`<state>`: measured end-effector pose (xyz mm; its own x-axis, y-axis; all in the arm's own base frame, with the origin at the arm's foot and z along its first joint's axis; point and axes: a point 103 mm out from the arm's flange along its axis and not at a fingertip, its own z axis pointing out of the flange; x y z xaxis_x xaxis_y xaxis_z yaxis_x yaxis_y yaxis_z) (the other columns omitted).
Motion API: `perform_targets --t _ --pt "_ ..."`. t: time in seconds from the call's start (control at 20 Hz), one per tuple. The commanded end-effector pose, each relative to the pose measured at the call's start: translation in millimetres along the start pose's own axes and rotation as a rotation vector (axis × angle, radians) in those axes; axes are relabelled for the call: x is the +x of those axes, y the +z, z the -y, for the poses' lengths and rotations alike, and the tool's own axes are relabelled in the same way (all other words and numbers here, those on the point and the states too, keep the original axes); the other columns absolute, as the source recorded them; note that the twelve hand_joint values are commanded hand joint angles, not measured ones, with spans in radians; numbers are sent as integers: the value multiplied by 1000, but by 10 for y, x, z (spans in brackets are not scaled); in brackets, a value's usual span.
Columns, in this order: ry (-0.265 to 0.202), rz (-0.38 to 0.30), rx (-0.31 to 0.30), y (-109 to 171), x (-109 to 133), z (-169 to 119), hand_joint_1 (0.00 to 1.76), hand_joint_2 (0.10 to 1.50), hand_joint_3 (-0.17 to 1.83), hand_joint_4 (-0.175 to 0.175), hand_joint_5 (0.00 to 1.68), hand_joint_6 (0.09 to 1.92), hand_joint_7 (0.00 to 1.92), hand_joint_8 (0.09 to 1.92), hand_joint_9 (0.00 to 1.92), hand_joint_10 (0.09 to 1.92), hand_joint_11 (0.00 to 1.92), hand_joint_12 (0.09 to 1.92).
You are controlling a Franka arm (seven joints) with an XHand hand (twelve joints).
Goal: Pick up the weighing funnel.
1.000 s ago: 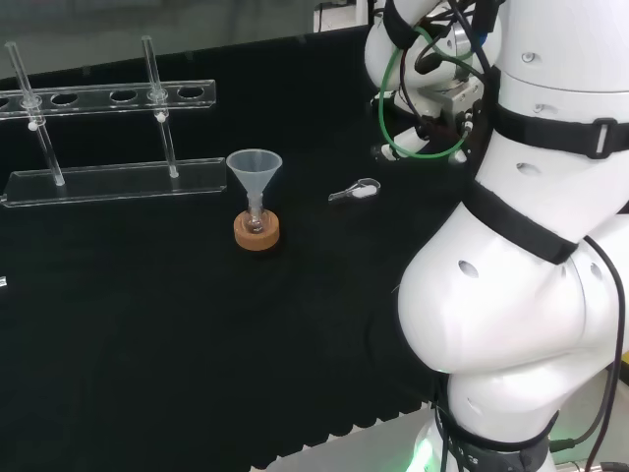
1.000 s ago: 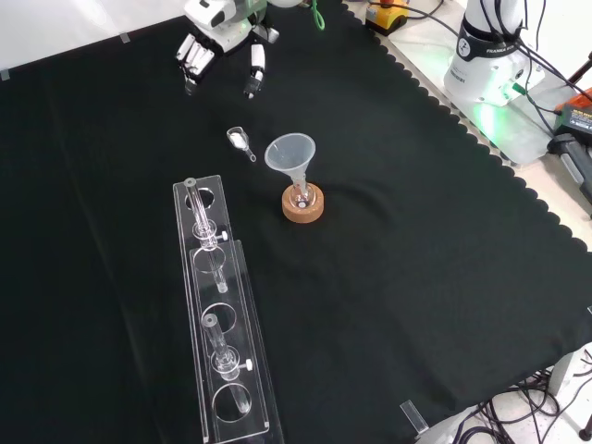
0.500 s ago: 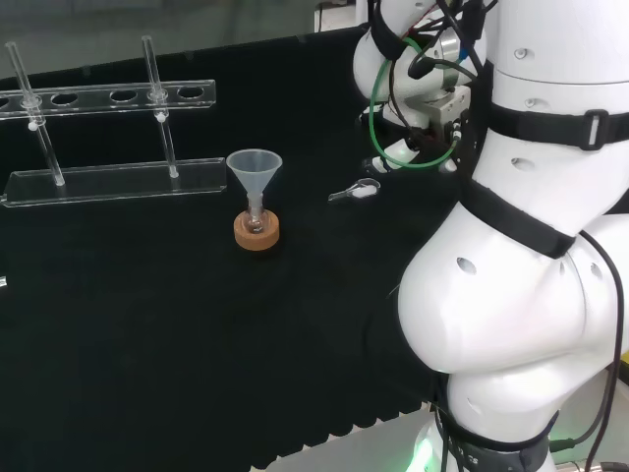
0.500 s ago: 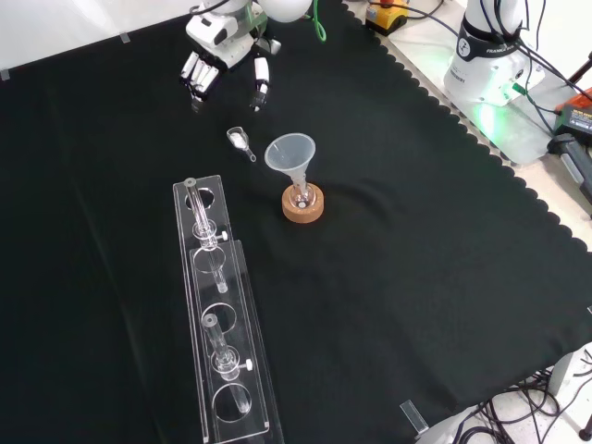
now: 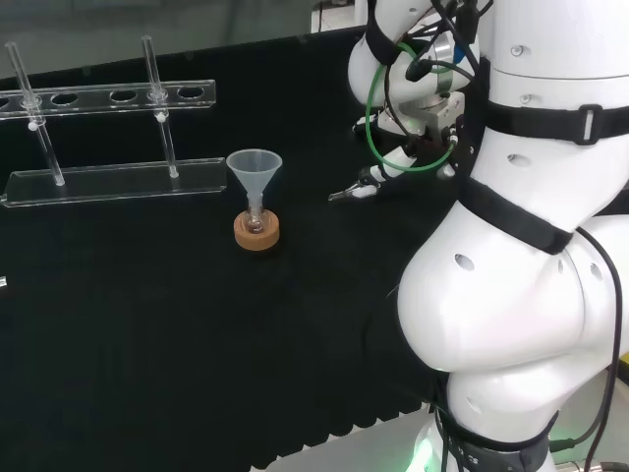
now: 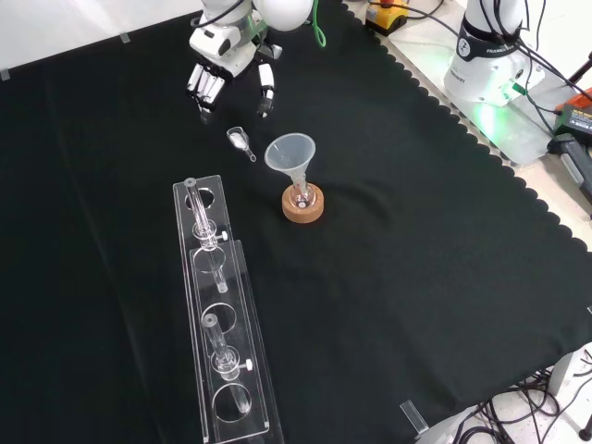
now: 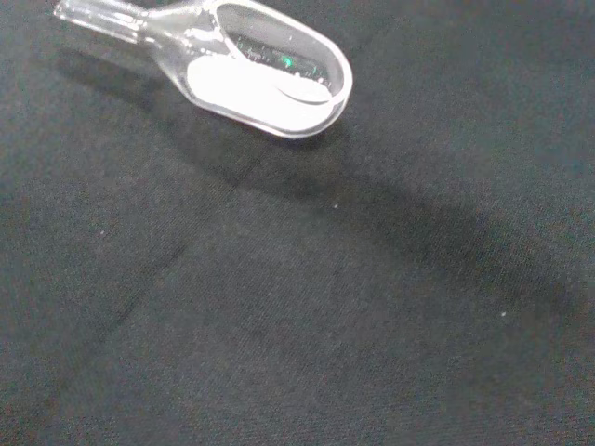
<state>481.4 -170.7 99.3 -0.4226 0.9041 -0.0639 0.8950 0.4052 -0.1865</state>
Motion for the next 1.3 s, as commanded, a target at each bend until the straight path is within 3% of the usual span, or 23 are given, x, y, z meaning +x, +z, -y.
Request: perform_targets --t 0.05,0.4,0.55,0.8,1.0,1.1,1.3 --pt "-5 1 31 112 131 -3 396 694 394 -114 597 655 633 741 676 659 438 1375" --pt "11 -31 49 242 170 -58 396 695 392 -115 602 663 644 744 674 662 432 1376" --pt "15 -15 56 235 342 -158 399 697 392 -115 604 667 647 745 674 663 431 1377" --pt "18 -27 66 258 332 -170 401 699 393 -117 607 673 651 745 673 664 430 1378" --pt "19 -47 73 313 186 -151 400 700 393 -118 606 678 652 746 672 666 430 1378" --pt "25 -28 81 312 283 -205 399 700 393 -118 606 680 653 746 672 666 430 1379" --pt "31 -47 84 339 236 -201 398 700 392 -119 606 683 654 746 671 667 430 1379"
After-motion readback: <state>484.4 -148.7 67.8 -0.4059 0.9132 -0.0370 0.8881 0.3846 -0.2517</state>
